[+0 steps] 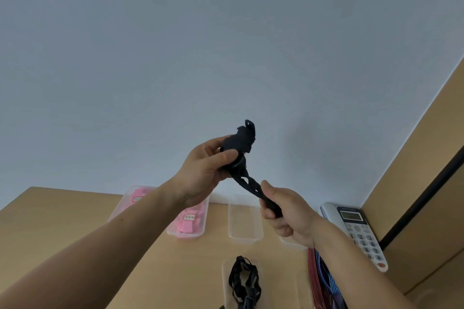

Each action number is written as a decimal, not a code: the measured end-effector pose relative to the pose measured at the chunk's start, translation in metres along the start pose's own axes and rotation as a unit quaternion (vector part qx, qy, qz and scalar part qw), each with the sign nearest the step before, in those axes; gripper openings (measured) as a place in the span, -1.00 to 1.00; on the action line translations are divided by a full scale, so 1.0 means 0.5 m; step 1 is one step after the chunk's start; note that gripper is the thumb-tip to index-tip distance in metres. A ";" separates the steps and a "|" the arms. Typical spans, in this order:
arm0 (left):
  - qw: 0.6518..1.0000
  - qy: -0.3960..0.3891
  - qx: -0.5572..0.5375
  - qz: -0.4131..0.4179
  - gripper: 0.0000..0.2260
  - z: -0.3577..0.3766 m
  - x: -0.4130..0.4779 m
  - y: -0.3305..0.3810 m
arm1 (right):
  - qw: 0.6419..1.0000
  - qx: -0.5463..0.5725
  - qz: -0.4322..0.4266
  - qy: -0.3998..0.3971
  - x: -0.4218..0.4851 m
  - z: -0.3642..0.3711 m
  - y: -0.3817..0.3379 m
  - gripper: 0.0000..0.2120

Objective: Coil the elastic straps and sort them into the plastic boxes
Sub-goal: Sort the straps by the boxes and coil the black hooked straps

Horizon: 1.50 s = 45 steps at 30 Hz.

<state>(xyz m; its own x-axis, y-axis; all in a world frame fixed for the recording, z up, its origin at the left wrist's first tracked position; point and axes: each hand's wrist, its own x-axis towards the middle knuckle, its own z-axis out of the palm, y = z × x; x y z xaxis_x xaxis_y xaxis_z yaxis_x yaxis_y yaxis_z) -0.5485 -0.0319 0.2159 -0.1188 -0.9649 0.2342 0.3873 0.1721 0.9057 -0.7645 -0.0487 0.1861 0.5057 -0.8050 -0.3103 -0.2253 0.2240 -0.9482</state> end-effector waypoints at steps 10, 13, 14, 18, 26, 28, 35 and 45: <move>0.995 0.089 0.030 -0.040 -0.70 -0.010 -0.014 -0.051 | 0.972 0.153 -0.128 0.125 0.018 0.022 -0.011 -0.71; 0.993 0.116 0.007 -0.015 -0.68 -0.007 -0.009 -0.051 | 0.961 0.112 -0.145 0.208 0.017 0.033 -0.009 -0.83; 0.992 0.126 0.024 -0.009 -0.67 -0.006 -0.008 -0.051 | 0.954 0.098 -0.146 0.241 0.018 0.039 -0.008 -0.77; 0.975 0.170 0.138 -0.027 -0.70 -0.014 -0.012 -0.063 | 0.919 0.143 -0.215 0.298 0.006 0.046 -0.028 -0.66; 0.936 0.058 0.347 -0.021 -0.63 -0.005 -0.026 -0.089 | 0.908 0.249 -0.271 0.201 -0.003 0.064 -0.050 -0.65; 0.923 0.034 0.384 -0.008 -0.61 0.000 -0.027 -0.090 | 0.907 0.266 -0.260 0.198 -0.003 0.062 -0.059 -0.66; 0.814 -0.117 0.567 -0.051 -0.73 0.008 -0.029 -0.067 | 0.966 0.015 -0.223 0.134 -0.012 0.049 -0.066 -0.76; 0.960 -0.179 0.193 -0.095 -0.49 0.028 -0.060 -0.047 | 0.960 0.222 -0.058 0.159 0.008 0.001 -0.055 -0.69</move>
<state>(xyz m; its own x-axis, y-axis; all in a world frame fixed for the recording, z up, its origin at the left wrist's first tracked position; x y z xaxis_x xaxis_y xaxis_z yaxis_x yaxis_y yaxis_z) -0.5669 -0.0042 0.1924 -0.4871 -0.8681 0.0955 -0.0318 0.1269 0.9914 -0.7557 -0.0579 0.2110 0.2107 -0.9500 -0.2304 0.2301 0.2773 -0.9328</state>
